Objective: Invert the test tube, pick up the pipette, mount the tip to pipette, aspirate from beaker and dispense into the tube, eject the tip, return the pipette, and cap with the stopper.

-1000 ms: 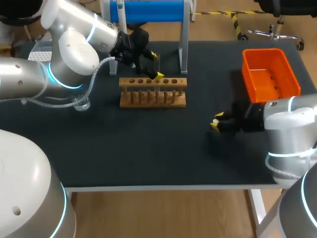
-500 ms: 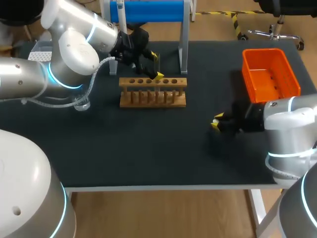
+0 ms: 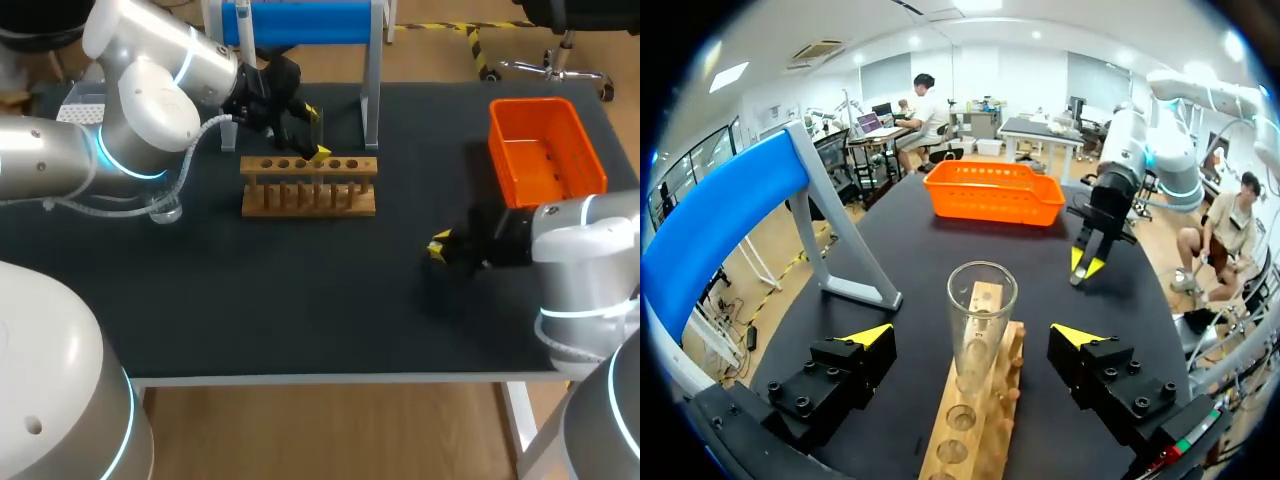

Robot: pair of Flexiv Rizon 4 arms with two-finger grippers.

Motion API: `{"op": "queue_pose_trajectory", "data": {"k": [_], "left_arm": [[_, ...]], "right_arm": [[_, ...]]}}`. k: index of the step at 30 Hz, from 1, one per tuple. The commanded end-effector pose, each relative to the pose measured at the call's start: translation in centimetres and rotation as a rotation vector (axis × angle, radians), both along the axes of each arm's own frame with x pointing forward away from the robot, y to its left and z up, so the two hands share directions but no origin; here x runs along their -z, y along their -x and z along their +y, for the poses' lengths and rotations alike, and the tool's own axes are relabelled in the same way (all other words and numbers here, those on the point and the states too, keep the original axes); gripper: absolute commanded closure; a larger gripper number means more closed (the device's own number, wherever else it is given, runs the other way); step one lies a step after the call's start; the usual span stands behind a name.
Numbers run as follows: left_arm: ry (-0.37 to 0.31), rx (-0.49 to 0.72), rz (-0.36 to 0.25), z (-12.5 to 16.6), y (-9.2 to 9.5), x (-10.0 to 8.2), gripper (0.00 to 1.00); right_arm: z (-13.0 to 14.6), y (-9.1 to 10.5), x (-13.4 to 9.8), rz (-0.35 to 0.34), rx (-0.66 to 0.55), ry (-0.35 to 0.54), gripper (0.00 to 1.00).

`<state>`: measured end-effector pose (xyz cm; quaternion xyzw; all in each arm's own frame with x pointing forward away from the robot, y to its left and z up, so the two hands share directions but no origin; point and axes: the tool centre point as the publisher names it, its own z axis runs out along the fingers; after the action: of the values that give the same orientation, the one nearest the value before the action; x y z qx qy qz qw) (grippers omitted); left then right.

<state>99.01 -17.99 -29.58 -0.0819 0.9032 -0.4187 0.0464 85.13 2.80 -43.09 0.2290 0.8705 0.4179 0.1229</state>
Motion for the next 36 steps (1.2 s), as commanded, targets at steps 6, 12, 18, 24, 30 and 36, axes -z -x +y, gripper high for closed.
{"op": "queue_pose_trajectory", "data": {"k": [6, 12, 18, 24, 30, 36], "left_arm": [[-0.004, 0.002, 0.004, 0.0, -0.1, -0.1, 0.00], [-0.004, 0.002, 0.004, 0.0, -0.1, -0.1, 0.00], [-0.004, 0.002, 0.004, 0.0, -0.1, -0.1, 0.00], [-0.004, 0.002, 0.004, 0.0, -0.1, -0.1, 0.00], [-0.004, 0.002, 0.004, 0.0, -0.1, -0.1, 0.00], [-0.004, 0.002, 0.004, 0.0, -0.1, -0.1, 0.00]], "right_arm": [[-0.1, -0.1, 0.1, 0.001, 0.015, 0.009, 1.00], [-0.1, -0.1, -0.4, 0.007, 0.019, -0.016, 1.00], [0.2, -0.3, -2.5, 0.021, -0.013, -0.060, 1.00], [-0.2, -1.5, -6.2, 0.033, -0.042, -0.114, 1.00], [-0.1, -2.9, -10.6, 0.017, -0.122, -0.162, 1.00], [0.4, -4.1, -14.9, -0.010, -0.229, -0.178, 1.00]]}}
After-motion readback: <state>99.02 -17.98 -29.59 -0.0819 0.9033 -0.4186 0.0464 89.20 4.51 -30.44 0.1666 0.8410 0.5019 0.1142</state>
